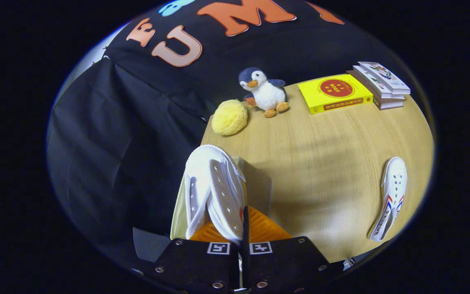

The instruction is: Open the storage box then place both shoes into the box .Put the left shoe in first, then the right shoe, with the right side of both shoes facing outward in a uniform manner.

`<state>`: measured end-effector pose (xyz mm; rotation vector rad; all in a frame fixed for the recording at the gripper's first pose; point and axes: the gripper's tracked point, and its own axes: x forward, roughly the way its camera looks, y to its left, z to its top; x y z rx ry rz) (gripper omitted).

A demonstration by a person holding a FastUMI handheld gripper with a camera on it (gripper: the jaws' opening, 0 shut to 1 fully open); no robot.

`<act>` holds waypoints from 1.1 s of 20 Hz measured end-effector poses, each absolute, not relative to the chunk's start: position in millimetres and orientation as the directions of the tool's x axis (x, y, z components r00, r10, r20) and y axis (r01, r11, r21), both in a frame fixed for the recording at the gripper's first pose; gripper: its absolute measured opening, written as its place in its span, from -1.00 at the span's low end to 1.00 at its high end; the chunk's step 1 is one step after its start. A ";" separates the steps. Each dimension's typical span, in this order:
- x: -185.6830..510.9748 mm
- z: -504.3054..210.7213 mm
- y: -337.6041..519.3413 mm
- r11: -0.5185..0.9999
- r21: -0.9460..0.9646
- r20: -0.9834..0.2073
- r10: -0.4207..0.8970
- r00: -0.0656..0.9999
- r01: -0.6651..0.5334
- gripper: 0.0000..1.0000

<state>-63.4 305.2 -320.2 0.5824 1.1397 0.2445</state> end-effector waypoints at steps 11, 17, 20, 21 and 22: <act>-62.2 -378.2 410.0 0.866 0.445 -0.890 0.398 0.223 0.230 -0.93; -57.2 -421.7 428.5 0.847 0.382 -0.924 0.341 0.173 0.369 -0.88; -66.7 -435.7 444.2 0.839 0.364 -0.930 0.347 0.117 0.405 -0.84; -68.0 -436.9 448.9 0.828 0.377 -0.925 0.363 0.117 0.416 -0.81; -68.5 -436.3 455.7 0.812 0.405 -0.912 0.390 0.124 0.420 -0.76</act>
